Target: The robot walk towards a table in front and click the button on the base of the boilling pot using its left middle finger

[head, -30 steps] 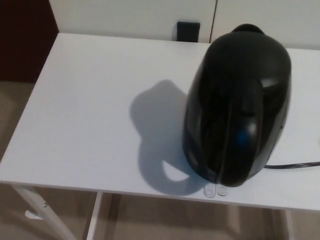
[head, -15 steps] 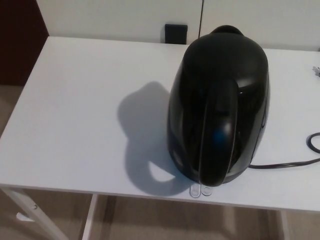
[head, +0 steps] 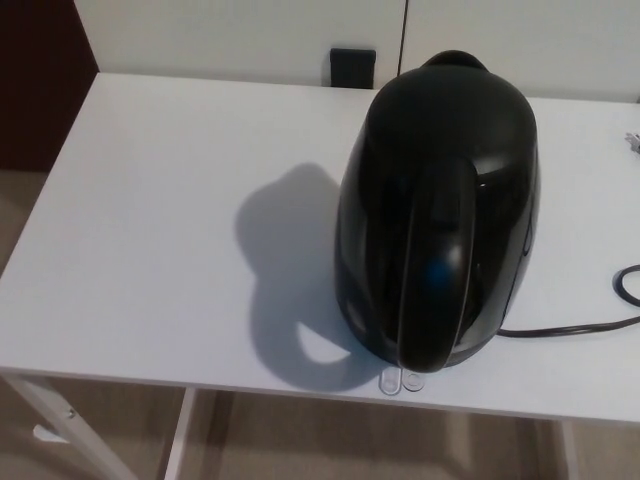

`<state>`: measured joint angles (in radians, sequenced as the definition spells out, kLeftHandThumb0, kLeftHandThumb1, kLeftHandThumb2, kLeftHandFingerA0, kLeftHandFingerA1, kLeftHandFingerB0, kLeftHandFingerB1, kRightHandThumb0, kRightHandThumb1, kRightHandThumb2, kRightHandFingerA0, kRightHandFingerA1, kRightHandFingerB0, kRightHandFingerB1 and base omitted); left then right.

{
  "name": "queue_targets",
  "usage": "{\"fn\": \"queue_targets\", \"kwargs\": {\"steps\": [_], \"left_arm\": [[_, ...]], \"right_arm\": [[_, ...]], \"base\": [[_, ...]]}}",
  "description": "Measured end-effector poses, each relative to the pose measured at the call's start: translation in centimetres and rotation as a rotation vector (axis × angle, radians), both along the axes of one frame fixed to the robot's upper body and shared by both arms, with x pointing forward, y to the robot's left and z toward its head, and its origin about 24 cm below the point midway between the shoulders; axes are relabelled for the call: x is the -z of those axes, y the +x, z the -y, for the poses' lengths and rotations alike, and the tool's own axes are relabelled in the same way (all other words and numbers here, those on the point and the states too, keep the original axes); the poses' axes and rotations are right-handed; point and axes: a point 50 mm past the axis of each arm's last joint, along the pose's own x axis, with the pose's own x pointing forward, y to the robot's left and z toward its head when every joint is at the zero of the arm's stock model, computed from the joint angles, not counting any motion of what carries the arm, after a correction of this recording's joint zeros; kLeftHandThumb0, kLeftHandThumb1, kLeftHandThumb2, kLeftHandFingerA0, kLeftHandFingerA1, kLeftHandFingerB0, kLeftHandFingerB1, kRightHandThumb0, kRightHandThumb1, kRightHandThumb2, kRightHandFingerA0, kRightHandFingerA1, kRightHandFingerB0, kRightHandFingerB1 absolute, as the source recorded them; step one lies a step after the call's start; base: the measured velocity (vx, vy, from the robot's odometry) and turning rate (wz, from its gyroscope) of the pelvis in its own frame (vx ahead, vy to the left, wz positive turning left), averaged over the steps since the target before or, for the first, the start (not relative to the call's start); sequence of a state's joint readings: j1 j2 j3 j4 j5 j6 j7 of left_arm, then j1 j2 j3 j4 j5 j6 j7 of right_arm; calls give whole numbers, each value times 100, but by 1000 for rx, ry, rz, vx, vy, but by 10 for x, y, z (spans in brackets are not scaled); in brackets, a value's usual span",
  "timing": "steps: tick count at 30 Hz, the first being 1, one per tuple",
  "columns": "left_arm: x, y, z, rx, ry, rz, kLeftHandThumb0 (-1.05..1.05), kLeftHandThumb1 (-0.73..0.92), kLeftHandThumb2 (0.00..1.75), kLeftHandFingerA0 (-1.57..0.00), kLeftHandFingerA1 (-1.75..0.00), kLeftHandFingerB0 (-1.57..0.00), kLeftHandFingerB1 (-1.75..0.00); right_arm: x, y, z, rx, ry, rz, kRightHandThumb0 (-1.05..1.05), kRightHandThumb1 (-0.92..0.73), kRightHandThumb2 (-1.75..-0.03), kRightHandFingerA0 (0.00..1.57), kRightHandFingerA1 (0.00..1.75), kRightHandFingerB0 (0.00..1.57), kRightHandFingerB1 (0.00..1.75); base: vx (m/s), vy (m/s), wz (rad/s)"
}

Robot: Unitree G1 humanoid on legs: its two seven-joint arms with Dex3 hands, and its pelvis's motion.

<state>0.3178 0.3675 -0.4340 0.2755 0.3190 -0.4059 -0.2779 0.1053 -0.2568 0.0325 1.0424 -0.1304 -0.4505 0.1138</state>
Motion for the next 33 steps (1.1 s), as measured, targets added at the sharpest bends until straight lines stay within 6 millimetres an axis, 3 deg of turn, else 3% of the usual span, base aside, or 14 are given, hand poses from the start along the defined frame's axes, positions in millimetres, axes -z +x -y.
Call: {"fn": "queue_targets", "kwargs": {"steps": [2, 6, 7, 11, 12, 19, 20, 22, 23, 26, 27, 30, 31, 33], "left_arm": [[-4, 1, 8, 44, -1, 33, -46, 64, 63, -13, -30, -5, -18], [-14, 5, 26, 145, -1, 113, -48, 66, 60, -12, -28, 0, -24], [-16, 5, 30, 169, 0, 132, -31, 53, 102, 0, -48, 0, -49], [-24, 8, 43, 243, 2, 205, -31, 53, 102, 0, -48, 0, -49], [-27, 9, 48, 267, 2, 234, -45, 62, 62, -15, -30, -6, -18], [-41, 14, 70, 381, 4, 381, -49, 62, 61, -16, -31, -6, -19], [-43, 14, 72, 398, 6, 405, -32, 50, 101, 0, -49, 0, -50], [-46, 14, 77, 431, 11, 446, -32, 51, 101, 0, -48, 0, -49], [-47, 15, 78, 442, 14, 462, -50, 64, 62, -15, -31, -6, -19], [-51, 15, 83, 494, 31, 528, -50, 64, 62, -15, -31, -6, -19], [-52, 16, 84, 506, 34, 545, -31, 51, 101, 0, -48, 0, -49], [-56, 16, 88, 542, 41, 597, -31, 51, 101, 0, -48, 0, -49], [-56, 16, 89, 554, 45, 615, -52, 60, 61, -16, -32, -5, -19], [-58, 15, 91, 589, 57, 657, -52, 60, 61, -16, -32, -5, -19]], "right_arm": [[0, 0, 0, 0, 0, 0, -20, -50, -54, 76, 49, 42, 41], [0, 0, 0, 0, 1, 1, -21, -50, -54, 76, 48, 41, 41], [0, 0, -1, 0, 2, 1, -19, -51, -55, 73, 48, 40, 40], [0, 1, -1, -1, 3, 3, -18, -51, -54, 72, 47, 40, 40], [0, 2, -1, -1, 3, 4, -22, -50, -55, 74, 46, 41, 40], [0, 4, -2, -3, 5, 8, -20, -49, -54, 77, 47, 42, 41], [-1, 4, -2, -3, 5, 9, -19, -48, -54, 78, 48, 42, 42], [-1, 5, -2, -4, 6, 10, -20, -47, -54, 77, 47, 42, 41], [-1, 5, -2, -4, 6, 10, -23, -48, -54, 76, 47, 41, 41], [-1, 6, -3, -6, 7, 13, -23, -48, -54, 76, 47, 41, 41], [-1, 7, -3, -7, 7, 14, -22, -47, -54, 78, 48, 43, 42], [-2, 8, -3, -8, 8, 17, -22, -47, -54, 78, 48, 43, 42], [-2, 8, -3, -8, 8, 18, -22, -48, -54, 74, 47, 43, 41], [-2, 9, -3, -9, 8, 20, -22, -48, -54, 74, 47, 43, 41]], "base": [[0, 0, 0], [0, 0, 0], [0, 0, 0], [0, 0, 0], [0, 0, 0], [0, 0, 0], [0, 0, 0], [0, 0, 0], [0, 0, 0], [0, 0, 0], [0, 0, 0], [0, 0, 0], [0, 0, 0], [0, 0, 0]]}}
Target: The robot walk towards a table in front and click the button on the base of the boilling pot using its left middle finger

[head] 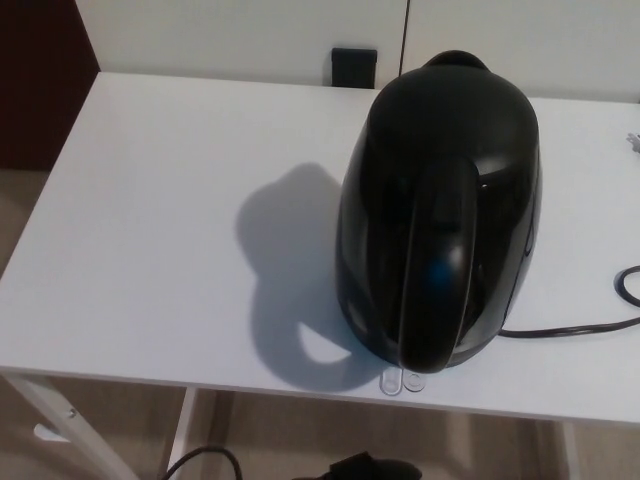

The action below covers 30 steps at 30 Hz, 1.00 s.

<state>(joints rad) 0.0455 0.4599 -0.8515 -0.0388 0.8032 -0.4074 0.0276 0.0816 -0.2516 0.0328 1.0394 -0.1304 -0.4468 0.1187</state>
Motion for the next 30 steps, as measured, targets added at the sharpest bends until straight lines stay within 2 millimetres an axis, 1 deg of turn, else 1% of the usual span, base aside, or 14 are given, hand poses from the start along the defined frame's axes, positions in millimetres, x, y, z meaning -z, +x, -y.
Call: {"fn": "queue_targets", "kwargs": {"steps": [6, 7, 10, 11, 17, 18, 21, 22, 24, 25, 27, 28, 29, 30], "left_arm": [[-2, -3, 4, 79, 21, 105, -54, 60, 62, -14, -32, -5, -18], [-3, -3, 5, 92, 20, 123, -59, 63, 59, -18, -31, -3, -24], [-5, -5, 6, 132, 22, 175, -59, 63, 59, -19, -31, -4, -25], [-5, -5, 6, 140, 23, 188, -51, 61, 61, -16, -32, -6, -19], [-7, -6, 7, 209, 31, 295, -49, 64, 62, -15, -31, -7, -19], [-7, -6, 7, 215, 31, 304, -31, 51, 101, 0, -48, 0, -49], [-8, -6, 5, 249, 31, 363, -31, 51, 101, 0, -48, 0, -49], [-8, -6, 4, 258, 30, 382, -49, 66, 60, -17, -30, -2, -24], [-10, -5, 4, 274, 29, 418, -50, 65, 59, -17, -30, -1, -24], [-12, -4, 4, 284, 27, 444, -32, 48, 99, 0, -48, 0, -49], [-16, -1, 4, 294, 22, 479, -32, 46, 98, 0, -48, 0, -49], [-17, -1, 5, 295, 21, 488, -55, 60, 62, -21, -30, -7, -21], [-17, 0, 5, 296, 21, 492, -64, 47, 77, -19, -41, -7, -31], [-18, 1, 5, 298, 19, 503, -65, 49, 79, -16, -41, -5, -29]], "right_arm": [[-1, 3, 0, -1, 0, 3, -25, -48, -54, 75, 46, 42, 41], [-1, 3, 0, -2, 0, 4, -24, -49, -54, 78, 46, 42, 40], [-1, 5, -1, -5, 2, 5, -23, -48, -54, 77, 46, 41, 41], [-1, 5, -1, -6, 3, 6, -23, -47, -54, 79, 46, 42, 41], [-2, 7, -1, -13, 8, 6, -21, -47, -54, 78, 47, 41, 41], [-2, 7, -1, -14, 9, 6, -47, -37, -66, 59, 54, 33, 45], [-3, 8, -1, -22, 11, 5, -47, -37, -66, 59, 54, 33, 45], [-3, 8, -1, -25, 11, 3, -57, -34, -68, 53, 52, 36, 45], [-4, 8, 0, -31, 9, 0, -59, -34, -70, 48, 50, 38, 45], [-4, 8, 1, -35, 5, -3, -60, -44, -82, 55, 58, 48, 54], [-8, 7, 1, -61, 1, 21, -60, -44, -82, 55, 58, 48, 54], [-12, 6, -1, -85, 4, 48, -60, -44, -82, 55, 58, 48, 54], [-14, 6, -2, -95, 6, 60, -60, -44, -82, 55, 58, 48, 54], [-18, 5, -4, -118, 11, 85, -60, -44, -82, 55, 58, 48, 54]], "base": [[0, 0, 0], [0, 0, 0], [0, 0, 0], [0, 0, 0], [0, 0, 0], [0, 0, 0], [0, 0, 0], [0, 0, 0], [0, 0, 0], [0, 0, 0], [0, 0, 0], [0, 0, 0], [0, 0, 0], [0, 0, 0]]}}
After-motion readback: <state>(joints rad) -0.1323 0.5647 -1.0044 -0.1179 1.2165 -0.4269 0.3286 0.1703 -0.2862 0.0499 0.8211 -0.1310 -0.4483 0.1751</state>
